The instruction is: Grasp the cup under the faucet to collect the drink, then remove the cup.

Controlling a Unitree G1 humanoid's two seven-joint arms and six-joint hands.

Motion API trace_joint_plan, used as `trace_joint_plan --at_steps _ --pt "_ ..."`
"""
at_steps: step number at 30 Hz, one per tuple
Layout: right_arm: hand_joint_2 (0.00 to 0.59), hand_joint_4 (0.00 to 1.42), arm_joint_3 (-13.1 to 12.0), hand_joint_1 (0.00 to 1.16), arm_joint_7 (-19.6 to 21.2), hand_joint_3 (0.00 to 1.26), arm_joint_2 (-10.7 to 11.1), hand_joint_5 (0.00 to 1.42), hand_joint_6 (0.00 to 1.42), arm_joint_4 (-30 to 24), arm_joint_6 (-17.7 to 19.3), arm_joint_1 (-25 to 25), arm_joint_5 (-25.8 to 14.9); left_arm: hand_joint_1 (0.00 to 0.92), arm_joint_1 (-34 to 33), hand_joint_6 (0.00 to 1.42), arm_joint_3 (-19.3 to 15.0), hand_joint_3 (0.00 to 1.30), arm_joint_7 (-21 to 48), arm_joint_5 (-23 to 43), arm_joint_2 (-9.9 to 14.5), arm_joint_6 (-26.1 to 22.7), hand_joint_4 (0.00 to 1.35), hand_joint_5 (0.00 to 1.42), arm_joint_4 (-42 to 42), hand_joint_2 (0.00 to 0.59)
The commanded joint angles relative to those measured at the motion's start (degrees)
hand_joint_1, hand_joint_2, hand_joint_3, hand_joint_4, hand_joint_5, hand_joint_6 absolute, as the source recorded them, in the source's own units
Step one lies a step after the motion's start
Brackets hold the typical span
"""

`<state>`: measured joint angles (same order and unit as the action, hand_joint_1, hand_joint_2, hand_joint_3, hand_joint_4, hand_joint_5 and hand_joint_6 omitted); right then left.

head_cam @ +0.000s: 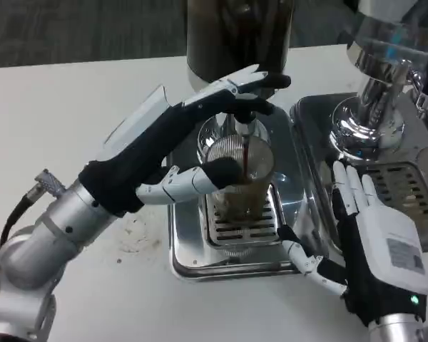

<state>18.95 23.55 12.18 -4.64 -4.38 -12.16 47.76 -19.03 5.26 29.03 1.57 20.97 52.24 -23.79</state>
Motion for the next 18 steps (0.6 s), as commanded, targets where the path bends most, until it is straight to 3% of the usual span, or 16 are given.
trace_joint_plan --at_steps 1,10,18 --pt "0.286 0.0 -0.9 0.39 -1.29 0.0 0.37 0.0 0.15 1.16 2.14 1.02 -2.78 0.0 2.18 0.29 1.55 0.22 0.54 -2.96 1.43 0.98 0.1 0.31 0.42 0.137" --pt "0.219 0.0 -1.92 0.48 -4.22 0.0 0.07 0.0 0.13 2.91 6.67 2.68 -10.03 0.0 2.71 0.27 2.02 0.23 -0.93 -4.03 1.95 0.92 0.1 0.3 0.83 0.137" --pt "0.214 0.0 -2.75 0.5 -8.87 0.0 -0.6 0.0 0.1 5.96 8.61 6.53 -15.27 0.0 2.69 0.26 2.08 0.23 -1.64 -4.29 2.2 0.82 0.1 0.29 0.81 0.142"
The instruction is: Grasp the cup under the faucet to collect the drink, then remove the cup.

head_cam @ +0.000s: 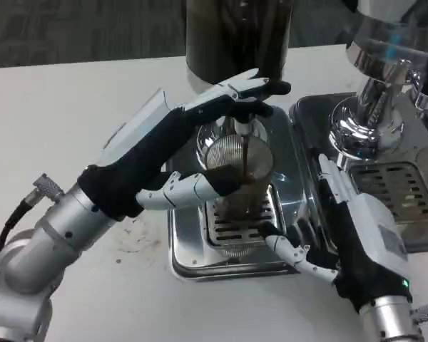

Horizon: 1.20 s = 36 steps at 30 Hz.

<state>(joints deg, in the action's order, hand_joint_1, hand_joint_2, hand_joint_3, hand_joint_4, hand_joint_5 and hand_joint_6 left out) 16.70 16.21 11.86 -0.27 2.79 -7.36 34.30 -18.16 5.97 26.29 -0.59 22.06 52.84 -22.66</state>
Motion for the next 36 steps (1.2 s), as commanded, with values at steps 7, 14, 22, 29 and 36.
trace_joint_plan --at_steps 7,14,22,29,36 --pt "0.197 0.0 -0.52 0.56 -4.45 0.0 -1.27 0.0 0.07 5.93 2.54 6.02 -5.22 0.0 1.61 0.26 1.13 0.24 0.45 -2.2 1.33 0.1 0.11 0.29 -0.54 0.169" --pt "0.18 0.0 -1.37 0.58 -5.57 0.0 -2.55 0.0 0.05 11.49 4.56 9.54 -8.62 0.0 1.28 0.25 0.41 0.26 -0.48 -2.39 1.73 -0.08 0.11 0.31 -0.48 0.19" --pt "0.176 0.0 -1.78 0.58 -5.83 0.0 -3.97 0.0 0.05 17.32 7.56 12.86 -11.48 0.0 1.49 0.25 -0.28 0.27 -1.31 -2.99 2.35 -0.22 0.12 0.31 -0.29 0.194" --pt "0.175 0.0 -2.64 0.58 -6.5 0.0 -5.64 0.0 0.05 22.2 10.16 15.27 -14.03 0.0 1.48 0.25 -0.57 0.27 -2.22 -3.64 2.69 -0.43 0.12 0.31 -0.21 0.195" --pt "0.178 0.0 -2.52 0.58 -6.54 0.0 -6.03 0.0 0.05 24.59 11.17 16.74 -14.01 0.0 1.33 0.25 -0.92 0.27 -2.97 -4.15 2.79 -0.57 0.12 0.31 -0.42 0.193"
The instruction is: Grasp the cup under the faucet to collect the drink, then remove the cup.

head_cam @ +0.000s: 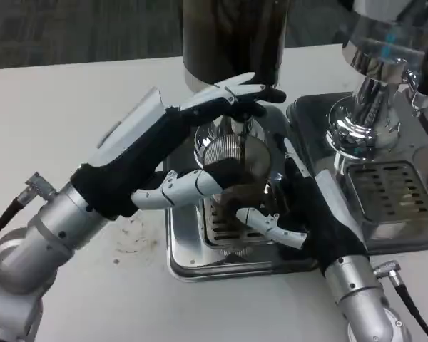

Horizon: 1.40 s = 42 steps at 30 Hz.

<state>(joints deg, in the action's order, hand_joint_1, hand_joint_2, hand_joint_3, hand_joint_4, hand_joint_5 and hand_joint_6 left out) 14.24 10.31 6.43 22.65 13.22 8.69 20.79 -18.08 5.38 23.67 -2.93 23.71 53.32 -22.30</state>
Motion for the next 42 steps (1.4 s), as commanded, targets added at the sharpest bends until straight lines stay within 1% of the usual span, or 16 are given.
trace_joint_plan --at_steps 1,3,8,9,13,19,21,23,28,33,36,42 --pt "0.178 0.0 -0.01 0.59 -0.64 0.0 -0.65 0.0 0.05 1.81 0.76 0.81 -0.41 0.0 1.22 0.25 -0.47 0.27 -0.61 -1.86 1.11 -0.98 0.12 0.31 -0.72 0.192" --pt "0.179 0.0 0.04 0.59 -0.66 0.0 -0.75 0.0 0.05 2.19 0.85 1.03 -0.35 0.0 1.16 0.25 -1.17 0.27 -1.56 -1.9 0.94 -0.61 0.12 0.31 -0.46 0.191" --pt "0.183 0.0 -0.08 0.59 -0.75 0.0 -0.78 0.0 0.05 2.53 1.24 1.04 -0.46 0.0 1.35 0.25 -4.78 0.3 -6.22 -1.47 -0.28 1.29 0.16 0.33 0.41 0.196" --pt "0.185 0.0 -0.21 0.6 -0.83 0.0 -0.81 0.0 0.05 2.65 1.41 1.03 -0.67 0.0 1.17 0.25 -5.65 0.3 -7.08 -0.95 -0.39 1.3 0.16 0.33 0.41 0.196" --pt "0.187 0.0 -0.52 0.6 -1.02 0.0 -0.97 0.0 0.05 2.96 1.92 0.88 -1.22 0.0 0.73 0.25 -8.69 0.3 -9.1 1.02 -0.39 0.81 0.17 0.33 0.08 0.196" --pt "0.185 0.0 -0.5 0.6 -0.73 0.0 -1.1 0.0 0.06 2.88 2.82 0.69 -1.33 0.0 1.6 0.26 -11.08 0.3 -9.65 2.88 -0.06 -0.25 0.17 0.33 -0.13 0.201" --pt "0.185 0.0 -0.6 0.61 -0.48 0.0 -1.17 0.0 0.06 2.68 3.07 0.47 -1.34 0.0 3.29 0.26 -12.79 0.3 -10.5 2.91 0.26 -0.61 0.17 0.33 -0.06 0.202" --pt "0.185 0.0 -0.65 0.61 -0.41 0.0 -1.22 0.0 0.06 2.32 3.15 0.17 -1.32 0.0 5.23 0.27 -14.62 0.3 -12.15 1.21 0.62 -1.71 0.18 0.35 0.29 0.198" --pt "0.185 0.0 -0.63 0.61 -0.61 0.0 -1.48 0.0 0.06 2.82 3.51 0.5 -1.31 0.0 9.33 0.27 -17.5 0.31 -15.16 -1.46 1.44 -3.55 0.19 0.36 -1.43 0.2" --pt "0.185 0.0 -0.75 0.61 -1.06 0.0 -1.69 0.0 0.08 4.03 3.8 1.29 -1.67 0.0 12.56 0.27 -18.35 0.32 -17.47 -3.77 1.88 -4.03 0.2 0.37 -4.26 0.201" --pt "0.184 0.0 -0.72 0.62 -1.46 0.0 -1.82 0.0 0.08 4.97 4.18 1.84 -1.9 0.0 13.68 0.27 -18.17 0.32 -18.92 -5.63 2.1 -4.64 0.2 0.37 -5.64 0.201" --pt "0.179 0.0 -0.7 0.62 -1.58 0.0 -1.88 0.0 0.08 6.75 4.72 3.15 -2.19 0.0 15.17 0.28 -17.34 0.33 -20.45 -7.58 1.8 -5.64 0.2 0.38 -8.07 0.199"
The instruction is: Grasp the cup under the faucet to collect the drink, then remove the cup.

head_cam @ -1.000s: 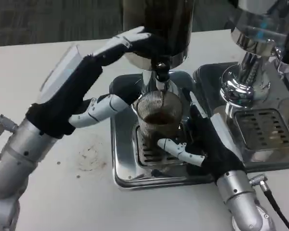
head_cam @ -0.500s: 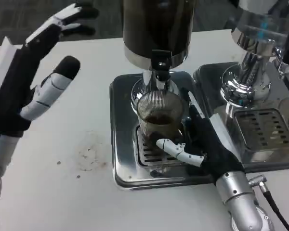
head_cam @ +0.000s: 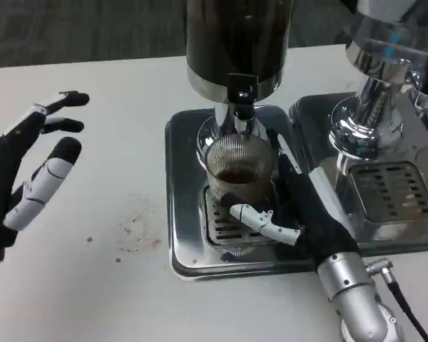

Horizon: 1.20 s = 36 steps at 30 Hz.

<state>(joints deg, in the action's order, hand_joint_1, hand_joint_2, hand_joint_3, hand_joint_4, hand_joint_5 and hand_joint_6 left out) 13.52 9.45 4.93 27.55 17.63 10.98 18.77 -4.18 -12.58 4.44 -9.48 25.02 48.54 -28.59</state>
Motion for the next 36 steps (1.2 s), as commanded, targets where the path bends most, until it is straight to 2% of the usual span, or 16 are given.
trace_joint_plan --at_steps 1,10,23,33,36 --pt "0.179 0.0 0.02 0.62 -0.66 0.0 -0.39 0.0 0.08 2.08 0.32 1.05 -0.15 0.0 1.41 0.28 0.82 0.33 -1.36 -1.27 0.48 -0.89 0.2 0.38 -2.27 0.199" --pt "0.175 0.0 0.72 0.68 -0.93 0.0 -1.0 0.0 0.11 3.95 0.42 2.0 0.09 0.0 2.7 0.28 1.86 0.33 -2.19 -1.83 0.5 -0.74 0.21 0.38 -6.05 0.198" --pt "0.175 0.0 1.01 0.73 -1.01 0.0 -1.8 0.0 0.18 6.18 1.4 2.48 -0.25 0.0 4.23 0.28 2.54 0.34 -3.09 -1.36 -0.23 -0.95 0.23 0.37 -6.22 0.197" --pt "0.173 0.16 0.31 0.77 -3.58 0.0 -3.04 0.13 0.26 9.05 2.29 2.7 -3.37 0.0 4.65 0.28 2.32 0.35 -3.75 -0.31 -0.5 -0.72 0.24 0.38 -6.07 0.202" --pt "0.173 0.2 0.41 0.77 -3.73 0.05 -3.09 0.16 0.27 9.69 2.45 3.02 -3.46 0.0 4.79 0.28 2.31 0.35 -3.85 -0.11 -0.46 -0.83 0.25 0.38 -6.06 0.203"
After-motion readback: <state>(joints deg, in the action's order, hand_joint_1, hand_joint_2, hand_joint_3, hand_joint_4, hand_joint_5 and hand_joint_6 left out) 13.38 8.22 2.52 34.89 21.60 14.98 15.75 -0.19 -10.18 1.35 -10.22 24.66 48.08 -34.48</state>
